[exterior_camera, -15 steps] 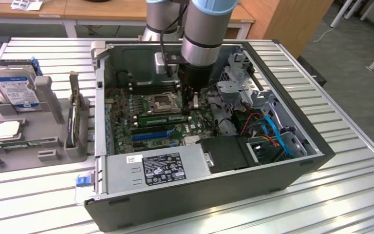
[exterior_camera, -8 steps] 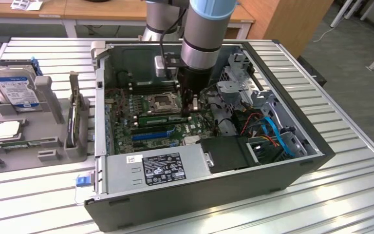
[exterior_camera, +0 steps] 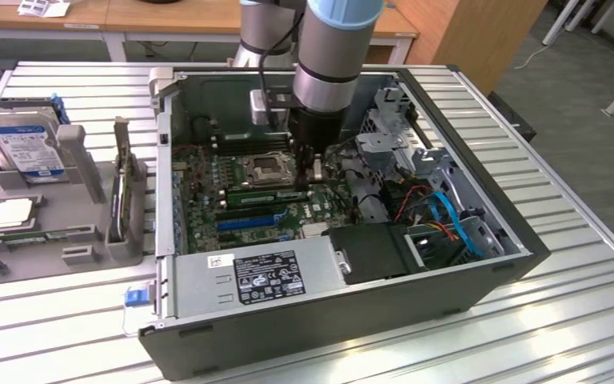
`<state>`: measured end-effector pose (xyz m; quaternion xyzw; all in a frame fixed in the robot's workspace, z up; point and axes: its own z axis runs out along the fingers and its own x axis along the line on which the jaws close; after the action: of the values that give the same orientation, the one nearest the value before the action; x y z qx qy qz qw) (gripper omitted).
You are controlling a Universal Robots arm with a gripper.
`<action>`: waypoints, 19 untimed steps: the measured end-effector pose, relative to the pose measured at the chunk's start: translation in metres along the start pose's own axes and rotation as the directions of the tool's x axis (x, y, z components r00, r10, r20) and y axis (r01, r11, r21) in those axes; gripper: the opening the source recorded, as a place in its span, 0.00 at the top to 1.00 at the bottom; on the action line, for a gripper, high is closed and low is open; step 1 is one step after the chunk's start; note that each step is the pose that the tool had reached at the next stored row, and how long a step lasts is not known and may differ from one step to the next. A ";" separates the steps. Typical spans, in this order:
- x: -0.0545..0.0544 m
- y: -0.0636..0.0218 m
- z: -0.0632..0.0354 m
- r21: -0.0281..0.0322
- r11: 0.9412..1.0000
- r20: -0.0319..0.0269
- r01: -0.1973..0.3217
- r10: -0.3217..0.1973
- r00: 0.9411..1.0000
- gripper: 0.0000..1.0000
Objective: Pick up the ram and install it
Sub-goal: 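Press down the ram until it locks into place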
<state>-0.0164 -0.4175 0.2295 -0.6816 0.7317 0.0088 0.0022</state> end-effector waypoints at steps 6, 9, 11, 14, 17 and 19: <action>0.001 0.0248 -0.0063 0.001 1.000 0.000 0.000 0.000 1.000 0.89; 0.002 0.0381 -0.0063 0.001 1.000 -0.001 0.000 0.000 1.000 0.89; 0.002 0.0475 -0.0062 0.001 1.000 -0.003 0.000 0.000 1.000 0.89; 0.003 0.0609 -0.0061 0.001 1.000 -0.004 0.000 0.000 1.000 0.89; 0.004 0.0746 -0.0060 0.001 1.000 -0.004 0.000 0.000 1.000 0.89; 0.005 0.0837 -0.0059 0.001 1.000 -0.004 0.000 0.000 1.000 0.89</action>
<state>-0.1001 -0.4162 0.2361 -0.6816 0.7317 0.0072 0.0011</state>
